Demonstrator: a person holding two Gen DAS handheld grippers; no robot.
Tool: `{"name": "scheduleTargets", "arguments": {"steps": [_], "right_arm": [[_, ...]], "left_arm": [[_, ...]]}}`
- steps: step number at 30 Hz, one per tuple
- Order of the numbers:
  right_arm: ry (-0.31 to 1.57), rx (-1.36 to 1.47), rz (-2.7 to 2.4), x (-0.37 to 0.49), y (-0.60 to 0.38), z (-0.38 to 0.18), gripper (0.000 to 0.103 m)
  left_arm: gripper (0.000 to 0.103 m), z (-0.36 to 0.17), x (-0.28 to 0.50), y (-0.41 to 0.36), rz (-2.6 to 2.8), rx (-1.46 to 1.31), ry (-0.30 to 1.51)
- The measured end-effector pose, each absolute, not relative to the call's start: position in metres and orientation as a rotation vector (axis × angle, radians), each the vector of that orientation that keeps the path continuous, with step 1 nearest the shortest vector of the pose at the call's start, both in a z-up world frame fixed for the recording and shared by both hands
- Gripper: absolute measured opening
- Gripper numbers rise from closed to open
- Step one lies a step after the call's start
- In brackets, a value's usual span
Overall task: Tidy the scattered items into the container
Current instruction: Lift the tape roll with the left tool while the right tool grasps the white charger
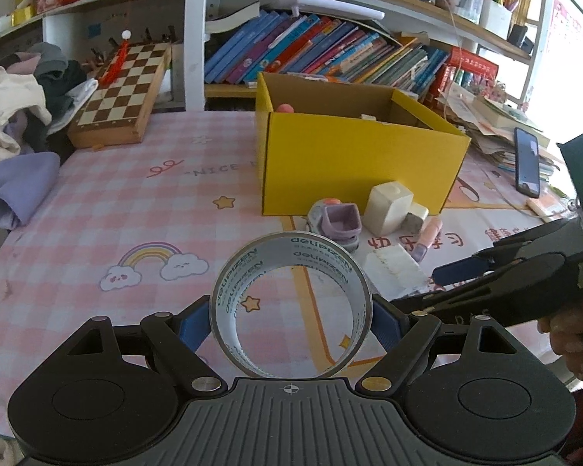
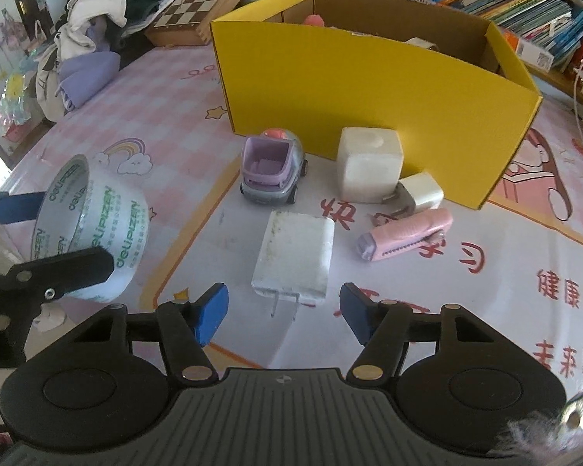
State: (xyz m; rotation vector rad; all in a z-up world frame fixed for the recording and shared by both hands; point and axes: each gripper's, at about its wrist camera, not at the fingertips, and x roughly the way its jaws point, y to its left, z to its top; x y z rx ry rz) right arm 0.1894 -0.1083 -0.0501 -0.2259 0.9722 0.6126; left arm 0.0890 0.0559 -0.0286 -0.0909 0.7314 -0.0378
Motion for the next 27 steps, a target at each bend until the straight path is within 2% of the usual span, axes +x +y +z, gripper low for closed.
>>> {"name": "scheduleTargets", "arguments": {"steps": [10, 22, 27], "right_arm": [[0.979, -0.235, 0.637, 0.208, -0.094, -0.054, 0.06], [0.969, -0.285, 0.624, 0.217, -0.087, -0.061, 0.041], [0.965, -0.305, 0.642, 0.215, -0.087, -0.061, 0.041]], "left_arm": [[0.085, -0.025, 0.089, 0.057, -0.01, -0.078, 0.734], [0.085, -0.026, 0.094, 0.054, -0.012, -0.077, 0.746], [0.084, -0.026, 0.096, 0.053, -0.018, -0.077, 0.748]]}}
